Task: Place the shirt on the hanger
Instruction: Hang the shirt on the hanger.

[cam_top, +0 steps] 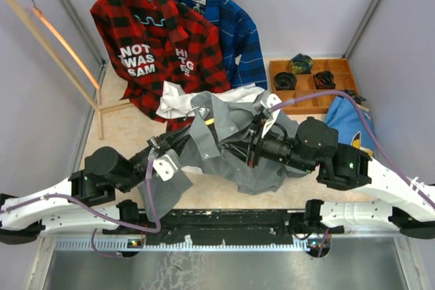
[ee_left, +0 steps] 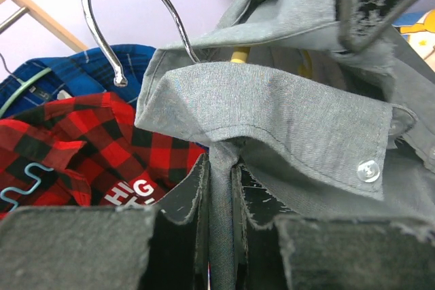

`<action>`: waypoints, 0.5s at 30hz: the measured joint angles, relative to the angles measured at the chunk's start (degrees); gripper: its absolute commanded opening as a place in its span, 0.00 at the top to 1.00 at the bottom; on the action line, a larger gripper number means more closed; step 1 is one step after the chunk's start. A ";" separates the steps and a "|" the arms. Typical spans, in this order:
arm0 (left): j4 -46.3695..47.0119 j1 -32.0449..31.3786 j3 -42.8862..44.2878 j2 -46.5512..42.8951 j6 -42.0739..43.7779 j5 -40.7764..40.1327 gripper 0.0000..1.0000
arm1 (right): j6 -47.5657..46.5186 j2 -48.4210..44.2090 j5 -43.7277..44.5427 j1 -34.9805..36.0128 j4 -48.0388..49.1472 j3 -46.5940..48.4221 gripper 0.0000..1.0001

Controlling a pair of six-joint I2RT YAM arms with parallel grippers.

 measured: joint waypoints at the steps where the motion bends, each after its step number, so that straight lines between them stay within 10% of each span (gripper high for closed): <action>1: 0.37 0.00 0.04 0.00 0.24 -0.31 1.00 | -0.20 0.02 -1.25 -0.02 0.07 0.09 0.74; 4: 0.70 0.00 0.66 0.35 1.70 -0.85 1.00 | -1.66 0.39 -3.32 -0.02 -1.88 2.01 0.54; 15: -1.03 0.00 7.50 -1.31 7.80 -0.61 1.00 | -9.20 -12.11 18.58 -0.07 -9.90 5.14 0.44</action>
